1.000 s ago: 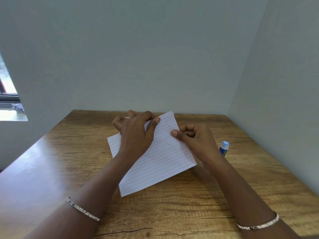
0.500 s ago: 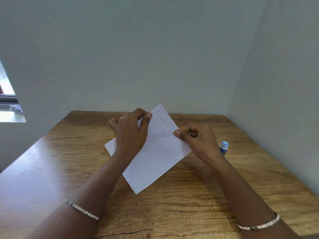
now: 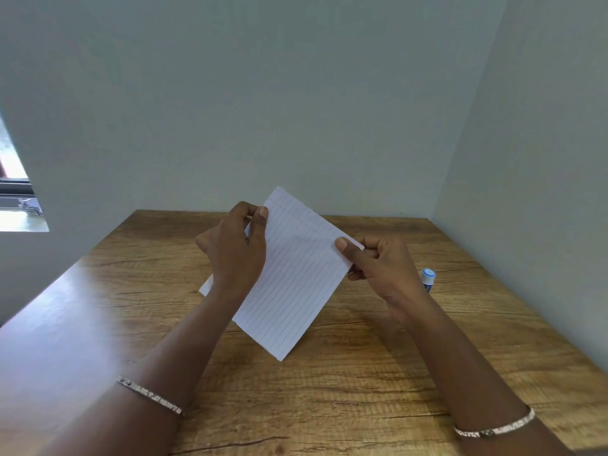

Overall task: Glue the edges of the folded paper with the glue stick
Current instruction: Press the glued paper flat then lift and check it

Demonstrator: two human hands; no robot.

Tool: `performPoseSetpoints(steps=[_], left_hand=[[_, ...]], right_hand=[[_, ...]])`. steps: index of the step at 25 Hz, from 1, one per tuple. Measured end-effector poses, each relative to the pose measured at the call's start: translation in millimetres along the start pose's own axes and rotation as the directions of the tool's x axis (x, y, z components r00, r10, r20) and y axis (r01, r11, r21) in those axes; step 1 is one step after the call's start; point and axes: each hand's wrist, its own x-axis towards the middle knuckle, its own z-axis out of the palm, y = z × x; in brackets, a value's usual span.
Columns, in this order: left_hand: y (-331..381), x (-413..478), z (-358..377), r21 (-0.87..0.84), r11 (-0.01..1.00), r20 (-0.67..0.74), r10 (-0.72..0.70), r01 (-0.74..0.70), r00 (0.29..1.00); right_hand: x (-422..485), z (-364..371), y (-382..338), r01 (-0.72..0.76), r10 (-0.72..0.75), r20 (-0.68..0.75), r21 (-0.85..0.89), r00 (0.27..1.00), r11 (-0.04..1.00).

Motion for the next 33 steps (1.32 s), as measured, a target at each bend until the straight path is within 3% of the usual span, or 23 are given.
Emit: performPoseSetpoints(steps=[4,7,12,17,27,30,33], left_hand=[[-3,2,-2,-0.074,0.994,0.016,-0.077,0.078,0.997],[-8,2,1,-0.16,0.982,0.061,-0.092,0.101,0.994],[-9,4,1,-0.258,0.939,0.105,-0.207,0.228,0.973],[-5,3,1,-0.296,0.915,0.144,-0.24,0.273,0.96],[-5,6,2,-0.403,0.824,0.171,-0.36,0.399,0.917],[-10,7,1,-0.431,0.765,0.179,-0.448,0.479,0.876],[-10,6,2,-0.428,0.756,0.194,-0.458,0.495,0.867]], right_hand=[[0,2,0,0.039,-0.042,-0.041,-0.063,0.998,0.997],[-1,1,-2,0.05,-0.05,-0.078,-0.014,0.996,0.999],[-3,1,-4,0.01,-0.017,0.094,0.073,0.995,0.997],[-3,2,-2,0.03,-0.033,0.046,0.05,0.998,0.998],[-5,0,-4,-0.093,0.064,0.252,0.101,0.966,0.991],[-7,1,-3,-0.14,0.127,0.356,0.01,0.926,0.99],[-6,1,-2,-0.13,0.134,0.295,-0.032,0.946,0.991]])
